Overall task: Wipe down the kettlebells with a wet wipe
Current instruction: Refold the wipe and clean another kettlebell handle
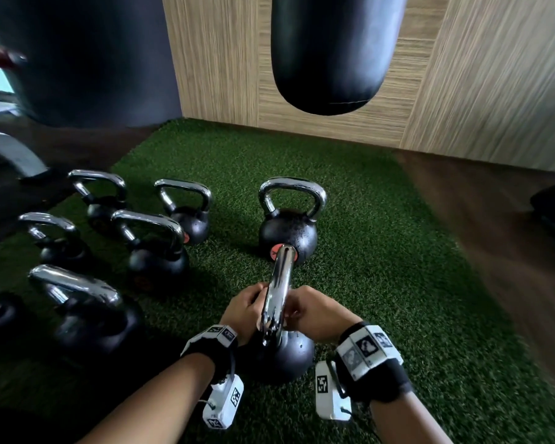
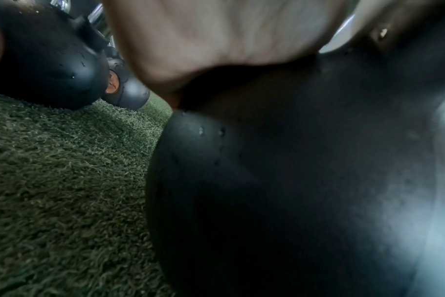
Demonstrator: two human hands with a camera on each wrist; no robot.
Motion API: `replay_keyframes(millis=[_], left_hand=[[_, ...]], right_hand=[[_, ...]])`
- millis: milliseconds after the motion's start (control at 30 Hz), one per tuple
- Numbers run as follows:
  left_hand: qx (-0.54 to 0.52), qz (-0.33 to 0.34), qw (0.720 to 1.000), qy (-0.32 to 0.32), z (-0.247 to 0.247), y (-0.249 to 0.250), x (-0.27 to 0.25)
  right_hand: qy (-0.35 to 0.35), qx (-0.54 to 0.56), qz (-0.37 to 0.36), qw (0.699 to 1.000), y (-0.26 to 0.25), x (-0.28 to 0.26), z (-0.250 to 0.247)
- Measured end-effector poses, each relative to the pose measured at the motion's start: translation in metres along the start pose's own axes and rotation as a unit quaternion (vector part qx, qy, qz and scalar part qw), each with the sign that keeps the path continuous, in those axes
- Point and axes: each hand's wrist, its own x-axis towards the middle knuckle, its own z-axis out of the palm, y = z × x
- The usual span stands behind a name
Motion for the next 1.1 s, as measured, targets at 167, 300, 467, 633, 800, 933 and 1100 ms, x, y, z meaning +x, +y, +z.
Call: replay_keyframes(millis=[167,300,467,633,800,933,1100], left_hand=[[-0.003,0.002,1.0,-0.002,0.0,-0.007,0.003],[-0.008,0.005,1.0,0.002,0.001,-0.008,0.004],[-0.038,-0.013,0.999,0.007,0.001,-0.003,0.0],[-0.063,-0.034,0.997,0.003,0.002,-0.008,0.002],[-0.029,-0.017,0.999,0.009,0.003,-0.012,0.006],[-0.009,-0.01,1.0,0.002,0.003,-0.015,0.007],[0.004,0.002,1.0,-0.004,0.003,-0.018,0.01]], right_hand=[[-0.034,-0.008,0.026,0.999,0.006,0.008,-0.004],[-0.068,-0.02,0.032,0.997,0.004,0.007,-0.007],[-0.09,0.139,-0.006,0.986,0.005,0.0,-0.012],[-0.073,0.238,-0.012,0.968,0.015,0.002,-0.002],[-0.014,0.446,-0.03,0.894,0.031,0.002,0.014],[0.015,0.579,-0.036,0.814,0.035,0.007,0.031],[0.086,0.626,-0.054,0.773,0.029,0.013,0.038]])
